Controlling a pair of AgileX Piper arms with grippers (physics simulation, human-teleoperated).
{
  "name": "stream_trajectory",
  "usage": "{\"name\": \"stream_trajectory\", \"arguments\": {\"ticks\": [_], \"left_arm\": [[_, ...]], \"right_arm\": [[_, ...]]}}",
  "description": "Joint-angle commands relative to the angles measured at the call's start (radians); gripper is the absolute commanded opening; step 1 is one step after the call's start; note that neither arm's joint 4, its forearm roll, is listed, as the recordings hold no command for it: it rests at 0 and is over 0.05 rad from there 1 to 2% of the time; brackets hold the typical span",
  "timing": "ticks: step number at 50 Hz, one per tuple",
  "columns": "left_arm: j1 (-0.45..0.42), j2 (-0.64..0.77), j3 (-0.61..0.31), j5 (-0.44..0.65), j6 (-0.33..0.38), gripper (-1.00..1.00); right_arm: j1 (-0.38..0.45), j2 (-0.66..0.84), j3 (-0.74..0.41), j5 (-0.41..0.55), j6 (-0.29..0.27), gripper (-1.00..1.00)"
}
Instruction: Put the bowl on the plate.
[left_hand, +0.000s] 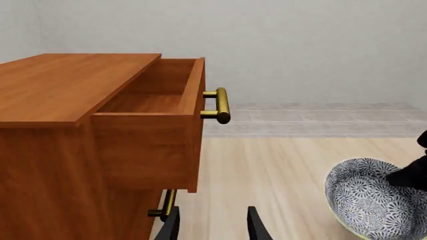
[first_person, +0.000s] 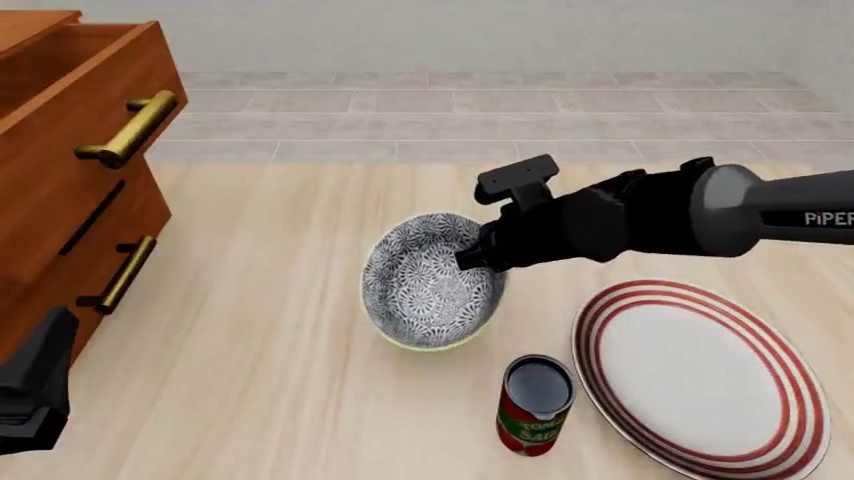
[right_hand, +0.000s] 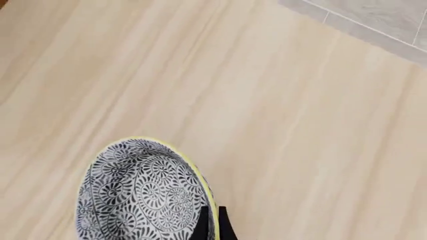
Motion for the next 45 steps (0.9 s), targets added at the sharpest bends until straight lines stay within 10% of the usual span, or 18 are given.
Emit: {"name": "stream_trajectory", "arguments": {"ticks": [1,45], "left_arm": [[0.000,0.000,0.000,0.000,0.000,1.00],[0.000,0.000,0.000,0.000,0.000,1.00]], "right_arm": [[0.010,-0.059,-0.011,0.018,0.026,-1.00],[-0.115,-0.309,0.082,0.061,0.047,-1.00]]}}
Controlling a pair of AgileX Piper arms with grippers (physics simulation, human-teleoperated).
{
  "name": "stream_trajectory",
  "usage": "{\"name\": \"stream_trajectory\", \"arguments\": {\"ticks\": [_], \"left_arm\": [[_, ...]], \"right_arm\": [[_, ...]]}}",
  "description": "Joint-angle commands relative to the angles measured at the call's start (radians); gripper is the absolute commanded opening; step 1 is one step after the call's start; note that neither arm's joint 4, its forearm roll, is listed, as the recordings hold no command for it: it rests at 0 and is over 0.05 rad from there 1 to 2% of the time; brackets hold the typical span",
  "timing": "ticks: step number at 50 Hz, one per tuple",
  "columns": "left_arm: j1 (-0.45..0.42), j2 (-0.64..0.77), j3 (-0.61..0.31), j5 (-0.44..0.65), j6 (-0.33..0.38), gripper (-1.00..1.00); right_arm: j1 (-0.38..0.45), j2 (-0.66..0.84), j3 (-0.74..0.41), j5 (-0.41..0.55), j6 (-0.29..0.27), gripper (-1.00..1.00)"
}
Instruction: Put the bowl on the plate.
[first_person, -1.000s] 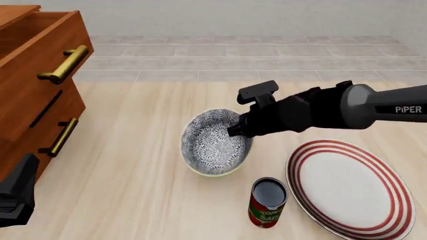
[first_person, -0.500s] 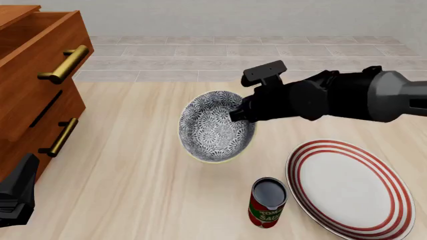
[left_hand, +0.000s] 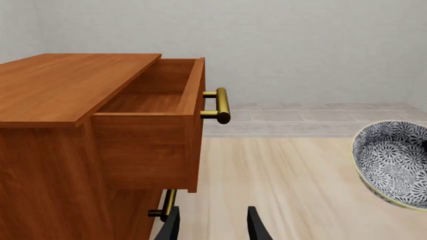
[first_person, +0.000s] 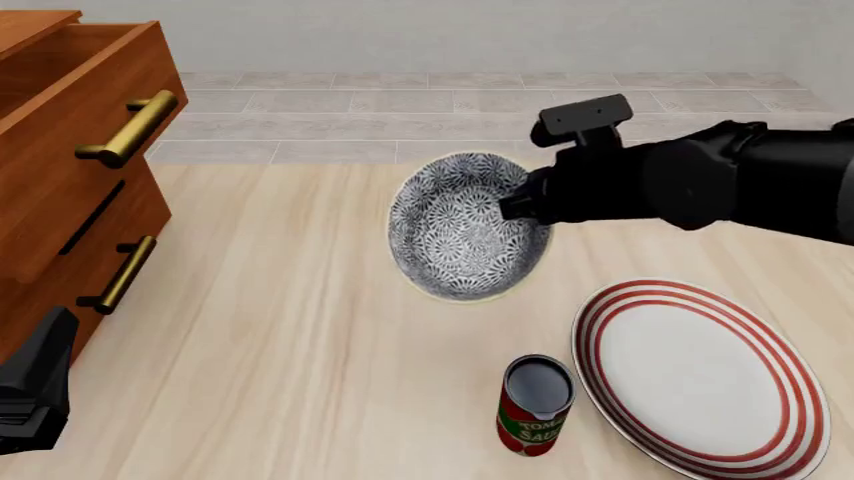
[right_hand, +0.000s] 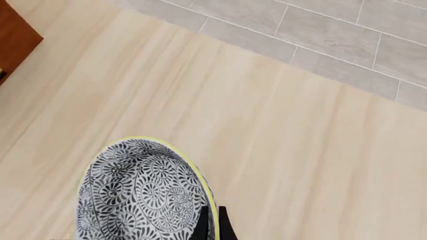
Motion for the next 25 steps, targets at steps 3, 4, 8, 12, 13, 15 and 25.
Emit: {"name": "stream_trajectory", "arguments": {"ticks": [3,4,8,12,13,15,25], "left_arm": [[0.000,0.000,0.000,0.000,0.000,1.00],[0.000,0.000,0.000,0.000,0.000,1.00],[0.000,0.000,0.000,0.000,0.000,1.00],[0.000,0.000,0.000,0.000,0.000,1.00],[0.000,0.000,0.000,0.000,0.000,1.00],[0.000,0.000,0.000,0.000,0.000,1.00],[0.000,0.000,0.000,0.000,0.000,1.00]], "right_arm": [[-0.053,-0.100,0.069,0.007,0.007,-1.00],[-0.054,-0.108,0.077,0.007,0.006,-1.00],[-0.074,-0.137,0.100,0.009,0.008,-1.00],[-0.087,-0.159,0.116,0.013,0.009,-1.00],[-0.094,-0.174,0.127,0.016,0.009,-1.00],[-0.097,-0.179,0.131,0.016,0.009,-1.00],[-0.140,-0.263,0.187,0.036,0.017,-1.00]]}}
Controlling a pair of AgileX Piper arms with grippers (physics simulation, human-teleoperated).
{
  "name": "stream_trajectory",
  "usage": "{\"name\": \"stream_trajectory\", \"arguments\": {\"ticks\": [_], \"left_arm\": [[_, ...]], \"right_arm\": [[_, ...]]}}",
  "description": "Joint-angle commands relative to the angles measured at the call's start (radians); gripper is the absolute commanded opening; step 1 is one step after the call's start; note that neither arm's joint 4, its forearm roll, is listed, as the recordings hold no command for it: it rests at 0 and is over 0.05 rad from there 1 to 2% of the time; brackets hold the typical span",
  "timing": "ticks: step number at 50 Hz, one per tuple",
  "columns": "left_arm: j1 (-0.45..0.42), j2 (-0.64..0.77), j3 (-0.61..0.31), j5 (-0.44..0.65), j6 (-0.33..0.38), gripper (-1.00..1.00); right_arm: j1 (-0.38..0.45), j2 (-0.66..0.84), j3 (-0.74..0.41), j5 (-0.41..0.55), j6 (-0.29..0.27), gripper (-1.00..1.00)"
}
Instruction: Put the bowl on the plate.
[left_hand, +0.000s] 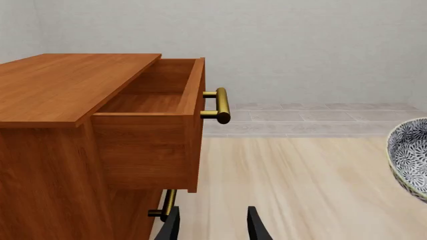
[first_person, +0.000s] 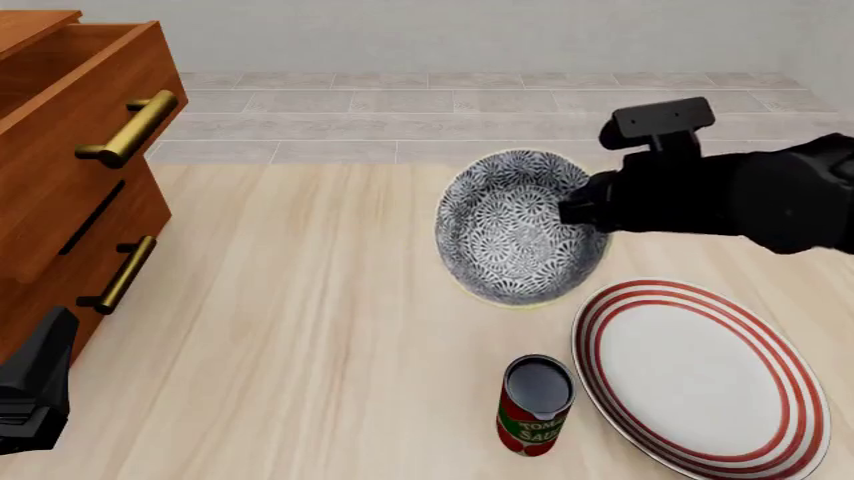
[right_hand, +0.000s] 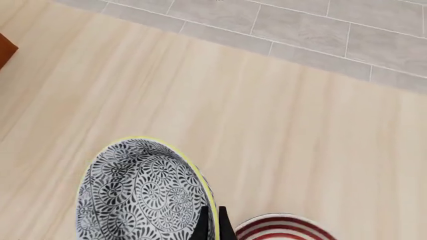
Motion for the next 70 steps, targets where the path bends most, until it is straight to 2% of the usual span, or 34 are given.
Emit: {"name": "stream_trajectory", "arguments": {"ticks": [1,28,45,70], "left_arm": [[0.000,0.000,0.000,0.000,0.000,1.00],[0.000,0.000,0.000,0.000,0.000,1.00],[0.000,0.000,0.000,0.000,0.000,1.00],[0.000,0.000,0.000,0.000,0.000,1.00]], "right_arm": [[-0.052,-0.103,0.062,0.021,0.008,-1.00],[-0.179,-0.324,0.185,0.132,0.004,-1.00],[-0.232,-0.390,0.271,0.134,0.022,-1.00],[-0.365,-0.471,0.361,0.155,-0.001,-1.00]]}}
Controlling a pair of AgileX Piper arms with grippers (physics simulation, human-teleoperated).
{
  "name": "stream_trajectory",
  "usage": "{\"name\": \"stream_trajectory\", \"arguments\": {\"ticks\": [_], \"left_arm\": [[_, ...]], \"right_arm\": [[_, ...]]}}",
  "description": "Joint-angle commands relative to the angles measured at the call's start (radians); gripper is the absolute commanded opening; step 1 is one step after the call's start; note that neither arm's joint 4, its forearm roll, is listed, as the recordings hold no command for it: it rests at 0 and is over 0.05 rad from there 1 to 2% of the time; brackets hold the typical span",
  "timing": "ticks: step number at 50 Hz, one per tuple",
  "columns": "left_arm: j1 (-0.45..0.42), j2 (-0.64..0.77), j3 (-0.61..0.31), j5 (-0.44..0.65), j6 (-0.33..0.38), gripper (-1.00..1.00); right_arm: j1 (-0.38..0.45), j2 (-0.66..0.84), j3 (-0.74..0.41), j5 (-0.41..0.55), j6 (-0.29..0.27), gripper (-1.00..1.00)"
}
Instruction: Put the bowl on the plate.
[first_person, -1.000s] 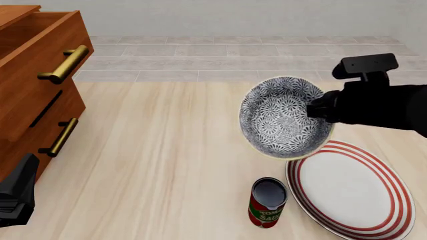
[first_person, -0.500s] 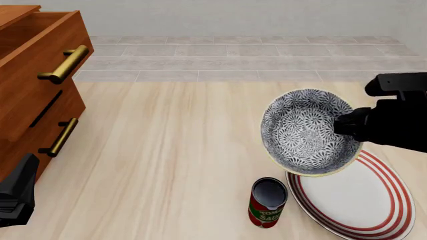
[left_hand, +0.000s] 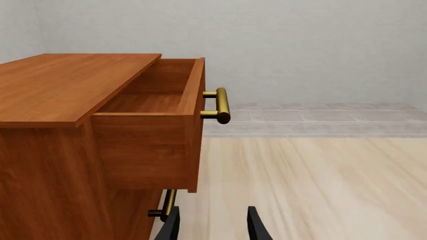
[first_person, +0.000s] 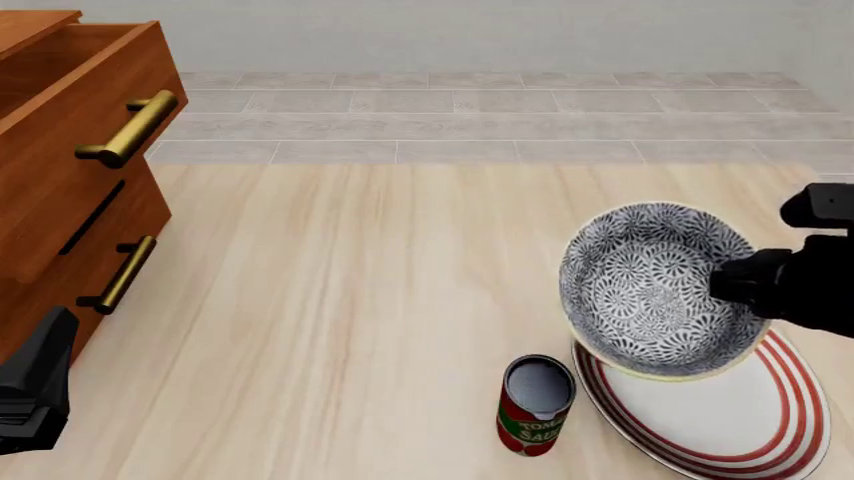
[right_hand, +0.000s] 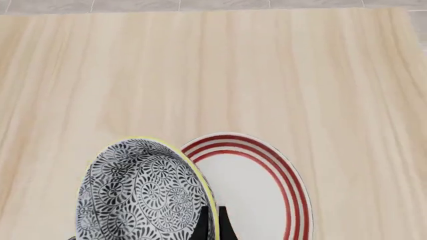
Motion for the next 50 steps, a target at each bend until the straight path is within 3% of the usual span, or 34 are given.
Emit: {"name": "stream_trajectory", "arguments": {"ticks": [1,24,38,50], "left_arm": [[0.000,0.000,0.000,0.000,0.000,1.00],[0.000,0.000,0.000,0.000,0.000,1.00],[0.000,0.000,0.000,0.000,0.000,1.00],[0.000,0.000,0.000,0.000,0.000,1.00]], "right_arm": [[-0.055,-0.025,0.040,-0.001,-0.006,-1.00],[-0.138,-0.012,0.057,0.015,-0.054,-1.00],[-0.199,0.019,0.090,-0.028,-0.064,-1.00],[-0.201,0.046,0.164,-0.088,-0.051,-1.00]]}}
